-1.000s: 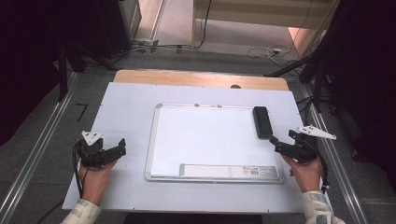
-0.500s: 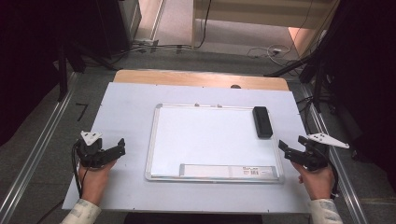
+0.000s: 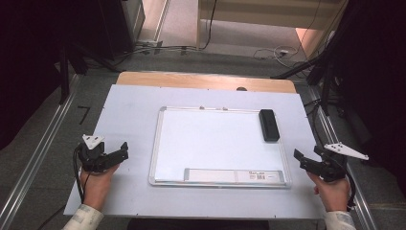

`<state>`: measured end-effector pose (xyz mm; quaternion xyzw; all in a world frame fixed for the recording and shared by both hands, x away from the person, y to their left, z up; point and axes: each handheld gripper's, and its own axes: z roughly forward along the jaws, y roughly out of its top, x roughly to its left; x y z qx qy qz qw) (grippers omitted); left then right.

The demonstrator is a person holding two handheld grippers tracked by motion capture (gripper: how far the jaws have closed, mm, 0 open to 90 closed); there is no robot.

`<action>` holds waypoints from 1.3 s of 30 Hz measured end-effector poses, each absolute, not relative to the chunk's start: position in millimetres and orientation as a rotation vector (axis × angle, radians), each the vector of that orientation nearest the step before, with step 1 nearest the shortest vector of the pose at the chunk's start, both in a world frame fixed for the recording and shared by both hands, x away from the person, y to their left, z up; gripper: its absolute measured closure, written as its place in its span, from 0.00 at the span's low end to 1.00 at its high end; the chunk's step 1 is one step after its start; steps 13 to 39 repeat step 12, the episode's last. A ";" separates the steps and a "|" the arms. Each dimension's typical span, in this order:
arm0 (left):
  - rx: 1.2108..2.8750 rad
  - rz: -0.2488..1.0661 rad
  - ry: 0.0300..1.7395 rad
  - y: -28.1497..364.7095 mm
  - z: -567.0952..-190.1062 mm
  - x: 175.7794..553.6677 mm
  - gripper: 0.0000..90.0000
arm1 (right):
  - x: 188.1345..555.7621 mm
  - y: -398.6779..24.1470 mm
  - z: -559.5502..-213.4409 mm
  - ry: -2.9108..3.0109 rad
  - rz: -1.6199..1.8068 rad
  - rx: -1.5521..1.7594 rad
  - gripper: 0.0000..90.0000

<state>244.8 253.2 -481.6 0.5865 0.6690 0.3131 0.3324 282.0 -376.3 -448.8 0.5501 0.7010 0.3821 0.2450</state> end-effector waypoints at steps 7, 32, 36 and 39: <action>1.535 0.816 1.748 253.2 -481.6 244.6 0.09 | 276.6 -385.0 -449.4 1.884 1.042 1.525 0.18; 1.538 0.815 1.749 252.4 -482.1 245.1 0.09 | 273.9 -388.7 -448.9 1.864 1.046 1.526 0.17; 1.538 0.815 1.749 252.4 -482.1 245.1 0.09 | 273.9 -388.7 -448.9 1.864 1.046 1.526 0.17; 1.538 0.815 1.749 252.4 -482.1 245.1 0.09 | 273.9 -388.7 -448.9 1.864 1.046 1.526 0.17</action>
